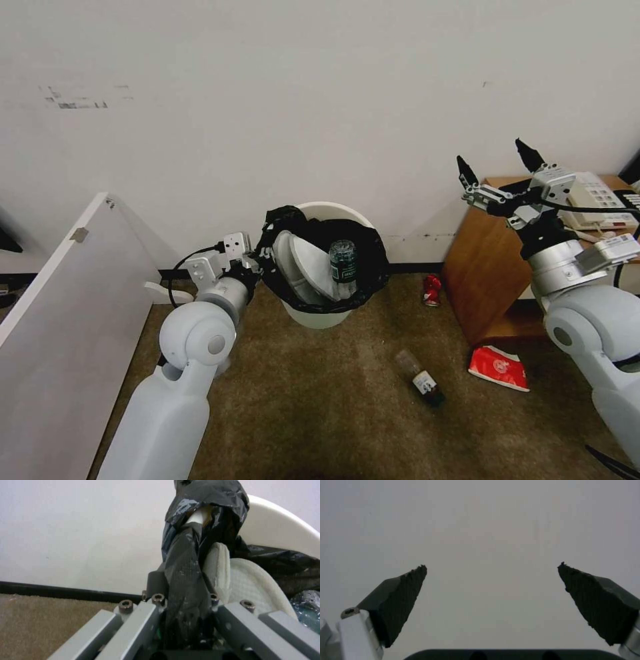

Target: Pick up the trash bin, then pick up the garbage from the floor and place it into the trash bin.

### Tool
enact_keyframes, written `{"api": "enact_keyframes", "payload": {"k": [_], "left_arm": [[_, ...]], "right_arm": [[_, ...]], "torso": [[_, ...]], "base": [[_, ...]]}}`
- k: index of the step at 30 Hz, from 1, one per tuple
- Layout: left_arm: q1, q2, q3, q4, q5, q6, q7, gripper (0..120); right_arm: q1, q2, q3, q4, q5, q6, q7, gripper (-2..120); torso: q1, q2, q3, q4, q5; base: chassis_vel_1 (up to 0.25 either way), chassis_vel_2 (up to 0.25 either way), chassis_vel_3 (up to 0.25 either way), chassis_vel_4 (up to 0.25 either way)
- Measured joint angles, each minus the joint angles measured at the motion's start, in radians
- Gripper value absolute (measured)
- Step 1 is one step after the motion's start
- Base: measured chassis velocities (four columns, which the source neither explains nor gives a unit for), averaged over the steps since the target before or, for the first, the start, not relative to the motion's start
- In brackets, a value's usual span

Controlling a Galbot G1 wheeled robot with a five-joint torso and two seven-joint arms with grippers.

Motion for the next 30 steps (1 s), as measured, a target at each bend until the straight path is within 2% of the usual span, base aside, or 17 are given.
{"api": "enact_keyframes", "payload": {"k": [20, 30], "left_arm": [[0.001, -0.001, -0.001, -0.001, 0.0, 0.0, 0.0, 4], [-0.002, -0.003, 0.0, 0.001, 0.001, 0.0, 0.0, 4]], "right_arm": [[0.001, 0.002, 0.001, 0.006, 0.002, 0.009, -0.009, 100], [-0.022, -0.02, 0.004, 0.029, -0.028, 0.027, -0.067, 100]], "torso": [[0.0, 0.0, 0.0, -0.0001, 0.0], [0.0, 0.0, 0.0, -0.0001, 0.0]], "base": [[0.0, 0.0, 0.0, 0.0], [0.0, 0.0, 0.0, 0.0]]}}
